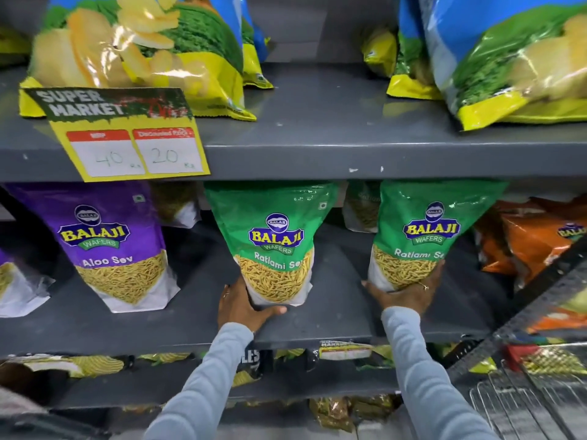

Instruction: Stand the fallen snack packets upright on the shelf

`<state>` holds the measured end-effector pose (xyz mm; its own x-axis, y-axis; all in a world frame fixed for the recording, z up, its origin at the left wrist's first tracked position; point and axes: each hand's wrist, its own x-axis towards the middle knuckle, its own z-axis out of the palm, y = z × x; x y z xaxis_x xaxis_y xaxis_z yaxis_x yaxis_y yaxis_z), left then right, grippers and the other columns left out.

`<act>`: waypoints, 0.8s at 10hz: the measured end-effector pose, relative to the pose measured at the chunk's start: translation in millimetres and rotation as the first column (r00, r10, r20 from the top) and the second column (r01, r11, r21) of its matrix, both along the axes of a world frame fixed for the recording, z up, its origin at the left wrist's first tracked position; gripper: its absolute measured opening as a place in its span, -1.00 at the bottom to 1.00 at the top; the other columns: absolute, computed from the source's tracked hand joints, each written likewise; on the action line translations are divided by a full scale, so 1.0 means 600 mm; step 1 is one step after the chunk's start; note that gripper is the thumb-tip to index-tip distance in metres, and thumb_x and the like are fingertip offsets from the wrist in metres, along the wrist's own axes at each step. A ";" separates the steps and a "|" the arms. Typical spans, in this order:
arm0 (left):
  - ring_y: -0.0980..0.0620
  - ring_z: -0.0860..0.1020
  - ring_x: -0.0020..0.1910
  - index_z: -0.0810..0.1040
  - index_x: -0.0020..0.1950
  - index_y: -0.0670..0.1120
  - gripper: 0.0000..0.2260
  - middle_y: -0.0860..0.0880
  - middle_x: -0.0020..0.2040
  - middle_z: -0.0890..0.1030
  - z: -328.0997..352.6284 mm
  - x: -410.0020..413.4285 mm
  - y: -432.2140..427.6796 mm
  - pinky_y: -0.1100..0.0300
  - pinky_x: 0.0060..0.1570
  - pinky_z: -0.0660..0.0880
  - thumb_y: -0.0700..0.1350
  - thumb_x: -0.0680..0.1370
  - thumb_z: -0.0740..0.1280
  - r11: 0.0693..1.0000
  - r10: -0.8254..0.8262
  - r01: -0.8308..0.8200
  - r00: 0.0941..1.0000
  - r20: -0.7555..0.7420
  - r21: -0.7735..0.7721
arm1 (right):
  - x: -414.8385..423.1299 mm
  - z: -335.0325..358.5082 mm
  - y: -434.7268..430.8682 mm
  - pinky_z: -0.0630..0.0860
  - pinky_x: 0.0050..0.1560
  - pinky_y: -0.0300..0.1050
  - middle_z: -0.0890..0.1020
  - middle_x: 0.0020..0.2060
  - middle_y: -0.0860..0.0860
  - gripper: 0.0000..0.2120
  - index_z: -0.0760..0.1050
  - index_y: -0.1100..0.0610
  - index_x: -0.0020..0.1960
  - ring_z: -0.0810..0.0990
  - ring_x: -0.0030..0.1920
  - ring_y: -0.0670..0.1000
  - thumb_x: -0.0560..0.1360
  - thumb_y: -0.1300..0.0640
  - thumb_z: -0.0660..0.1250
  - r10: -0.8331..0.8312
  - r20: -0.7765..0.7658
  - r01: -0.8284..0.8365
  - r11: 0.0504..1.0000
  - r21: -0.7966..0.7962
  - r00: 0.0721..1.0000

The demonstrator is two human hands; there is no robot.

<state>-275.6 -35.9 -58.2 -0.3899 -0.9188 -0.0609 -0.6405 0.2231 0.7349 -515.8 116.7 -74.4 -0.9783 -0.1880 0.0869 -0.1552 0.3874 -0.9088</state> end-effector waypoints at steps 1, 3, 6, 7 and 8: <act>-0.23 0.42 0.31 0.36 0.28 -0.08 -0.15 -0.17 0.26 0.55 -0.003 -0.002 0.002 -0.09 0.35 0.34 0.19 0.10 0.59 1.000 -0.001 0.001 1.000 -0.007 -0.020 | -0.017 -0.006 0.008 0.28 0.41 -0.02 0.35 0.40 0.08 0.32 -0.01 -0.12 0.46 0.37 0.37 0.10 -0.14 -0.01 0.65 -0.028 -0.065 0.024 0.998 -0.064 0.997; -0.24 0.41 0.30 0.35 0.29 -0.02 -0.16 -0.15 0.26 0.54 -0.006 -0.002 0.003 -0.10 0.29 0.41 0.23 0.11 0.56 1.000 0.010 -0.010 1.000 0.009 -0.010 | 0.015 -0.012 0.030 0.37 0.36 0.08 0.41 0.35 0.08 0.27 0.00 -0.16 0.44 0.41 0.33 0.14 -0.11 -0.07 0.63 -0.055 -0.118 0.049 0.997 -0.053 0.991; -0.23 0.41 0.32 0.34 0.28 -0.04 -0.18 -0.15 0.26 0.53 0.000 0.006 0.013 -0.09 0.29 0.41 0.25 0.14 0.53 1.000 -0.005 0.005 0.998 0.056 -0.003 | 0.035 0.001 0.043 0.28 0.41 0.13 0.26 0.46 0.13 0.33 -0.10 -0.06 0.48 0.28 0.43 0.17 -0.09 -0.16 0.61 -0.010 -0.127 0.013 1.000 0.025 0.992; -0.23 0.42 0.30 0.31 0.30 -0.06 -0.17 -0.16 0.26 0.52 0.002 0.011 0.013 -0.08 0.29 0.40 0.17 0.16 0.56 0.999 -0.022 0.022 1.000 0.008 0.025 | 0.062 -0.001 0.050 0.07 0.50 0.17 -0.01 0.53 0.14 0.46 -0.30 -0.01 0.48 -0.01 0.53 0.14 -0.13 -0.33 0.54 0.041 -0.081 -0.042 0.999 0.001 0.996; -0.19 0.39 0.35 0.12 0.47 -0.05 -0.03 -0.10 0.33 0.49 -0.005 0.028 0.025 -0.03 0.33 0.33 0.01 0.21 0.59 0.997 -0.011 0.020 0.992 -0.127 0.072 | 0.137 -0.014 0.072 0.04 0.50 0.18 0.03 0.52 0.16 0.34 -0.15 -0.02 0.50 0.00 0.52 0.15 -0.09 -0.35 0.46 0.122 -0.022 -0.124 0.988 -0.092 0.992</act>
